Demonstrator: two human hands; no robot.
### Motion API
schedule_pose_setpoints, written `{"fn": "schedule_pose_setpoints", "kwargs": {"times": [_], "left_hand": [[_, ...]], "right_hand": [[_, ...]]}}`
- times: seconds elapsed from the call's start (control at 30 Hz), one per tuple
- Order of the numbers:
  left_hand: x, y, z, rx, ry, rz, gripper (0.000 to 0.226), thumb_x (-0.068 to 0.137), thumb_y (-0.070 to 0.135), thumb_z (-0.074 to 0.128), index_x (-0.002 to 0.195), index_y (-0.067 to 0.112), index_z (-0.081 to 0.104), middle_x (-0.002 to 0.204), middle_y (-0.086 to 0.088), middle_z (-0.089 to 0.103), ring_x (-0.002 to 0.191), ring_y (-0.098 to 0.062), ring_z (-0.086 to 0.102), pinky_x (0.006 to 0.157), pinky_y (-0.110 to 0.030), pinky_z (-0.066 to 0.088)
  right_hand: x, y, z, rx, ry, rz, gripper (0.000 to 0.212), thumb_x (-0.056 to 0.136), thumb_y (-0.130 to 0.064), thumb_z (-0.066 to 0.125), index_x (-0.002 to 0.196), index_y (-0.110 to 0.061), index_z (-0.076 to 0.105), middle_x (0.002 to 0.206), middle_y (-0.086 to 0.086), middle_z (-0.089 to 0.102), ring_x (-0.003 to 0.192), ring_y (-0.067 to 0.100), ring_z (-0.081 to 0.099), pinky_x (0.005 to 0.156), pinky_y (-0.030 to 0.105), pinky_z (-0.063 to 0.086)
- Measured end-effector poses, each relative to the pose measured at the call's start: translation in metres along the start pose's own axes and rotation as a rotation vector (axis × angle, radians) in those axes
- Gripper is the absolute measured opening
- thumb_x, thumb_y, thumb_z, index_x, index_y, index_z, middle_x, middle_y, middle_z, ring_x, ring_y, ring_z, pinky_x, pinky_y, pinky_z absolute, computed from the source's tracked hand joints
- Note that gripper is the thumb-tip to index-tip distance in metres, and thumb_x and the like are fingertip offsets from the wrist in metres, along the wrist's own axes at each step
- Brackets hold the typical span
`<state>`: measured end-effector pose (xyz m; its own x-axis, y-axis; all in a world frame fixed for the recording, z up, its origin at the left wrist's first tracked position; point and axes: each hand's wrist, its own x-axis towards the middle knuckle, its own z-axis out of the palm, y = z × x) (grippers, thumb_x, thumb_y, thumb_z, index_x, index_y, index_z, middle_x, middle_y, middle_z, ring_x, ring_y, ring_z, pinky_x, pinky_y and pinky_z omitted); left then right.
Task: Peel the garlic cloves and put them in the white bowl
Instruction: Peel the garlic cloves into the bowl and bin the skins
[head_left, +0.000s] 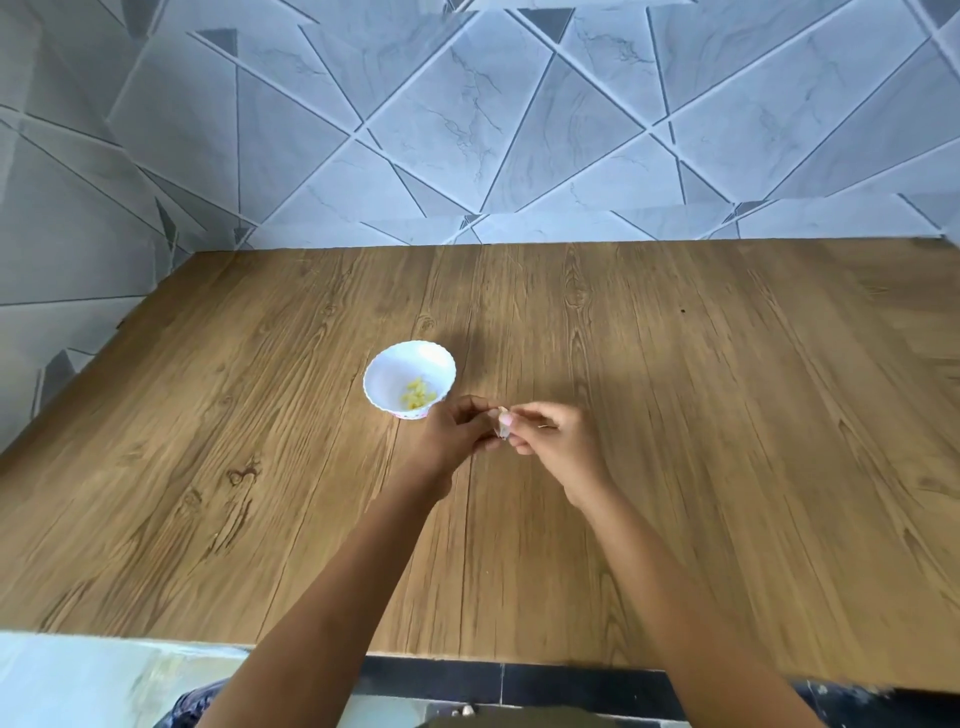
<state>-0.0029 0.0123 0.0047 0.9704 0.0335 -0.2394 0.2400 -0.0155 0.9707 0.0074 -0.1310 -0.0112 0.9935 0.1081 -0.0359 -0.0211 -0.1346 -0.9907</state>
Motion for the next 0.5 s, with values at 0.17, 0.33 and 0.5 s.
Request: {"fn": "schedule_pose_setpoints", "kwargs": {"times": [0.17,0.33,0.5], "left_hand": [[-0.005,0.003,0.000,0.077,0.000,0.044,0.010,0.092,0.004,0.056,0.089,0.007,0.065,0.076,-0.004,0.067,0.070,-0.012,0.063,0.069,-0.026,0.053],[-0.011,0.007,0.002,-0.090,0.023,-0.020,0.009,0.095,0.002,0.049,0.091,0.003,0.058,0.079,-0.009,0.065,0.074,-0.018,0.065,0.069,-0.024,0.056],[-0.020,0.003,-0.006,-0.238,0.059,-0.051,0.010,0.095,0.001,0.047,0.090,0.005,0.055,0.078,-0.009,0.068,0.071,-0.016,0.067,0.065,-0.022,0.056]], "right_hand": [[0.003,-0.006,-0.004,0.088,-0.031,0.088,0.009,0.082,-0.006,0.070,0.086,0.002,0.070,0.070,0.007,0.069,0.059,0.010,0.065,0.058,0.019,0.054],[0.008,-0.001,-0.012,-0.037,0.055,0.016,0.009,0.084,-0.013,0.068,0.083,-0.004,0.069,0.069,0.003,0.067,0.059,0.011,0.061,0.055,0.022,0.049],[0.017,0.006,-0.007,-0.458,0.029,-0.170,0.007,0.084,-0.017,0.068,0.079,-0.014,0.072,0.074,-0.006,0.068,0.065,0.005,0.058,0.059,0.019,0.045]]}}
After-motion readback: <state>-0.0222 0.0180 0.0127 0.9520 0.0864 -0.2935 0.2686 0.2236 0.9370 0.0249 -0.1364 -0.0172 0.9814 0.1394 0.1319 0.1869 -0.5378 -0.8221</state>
